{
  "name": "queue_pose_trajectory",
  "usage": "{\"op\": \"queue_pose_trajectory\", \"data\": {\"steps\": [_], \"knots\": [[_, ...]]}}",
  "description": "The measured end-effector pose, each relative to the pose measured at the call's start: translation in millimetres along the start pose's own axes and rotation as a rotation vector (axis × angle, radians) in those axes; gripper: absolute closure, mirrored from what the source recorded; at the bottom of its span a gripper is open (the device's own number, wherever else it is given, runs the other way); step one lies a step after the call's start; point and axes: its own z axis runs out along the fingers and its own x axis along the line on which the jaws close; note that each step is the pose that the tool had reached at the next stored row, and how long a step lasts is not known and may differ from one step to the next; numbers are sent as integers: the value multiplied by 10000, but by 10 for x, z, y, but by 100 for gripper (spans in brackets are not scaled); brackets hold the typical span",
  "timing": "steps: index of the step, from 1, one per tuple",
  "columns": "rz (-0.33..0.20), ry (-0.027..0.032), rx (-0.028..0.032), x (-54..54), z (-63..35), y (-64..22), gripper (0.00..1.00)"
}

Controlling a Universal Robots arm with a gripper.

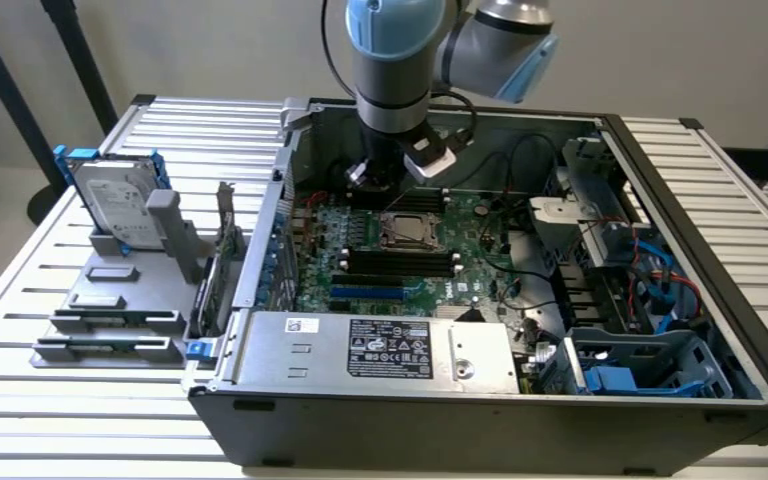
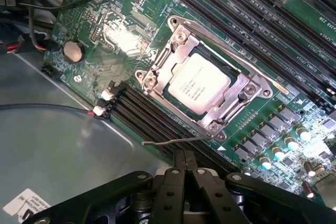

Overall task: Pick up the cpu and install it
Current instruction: 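Install the first cpu locking lever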

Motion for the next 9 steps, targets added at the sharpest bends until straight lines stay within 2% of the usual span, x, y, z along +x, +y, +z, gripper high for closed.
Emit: {"op": "queue_pose_trajectory", "data": {"steps": [5, 9], "knots": [[-155, -69, -7, -42, 37, -11, 89], [-327, -84, -124, -56, 55, -13, 89]]}}
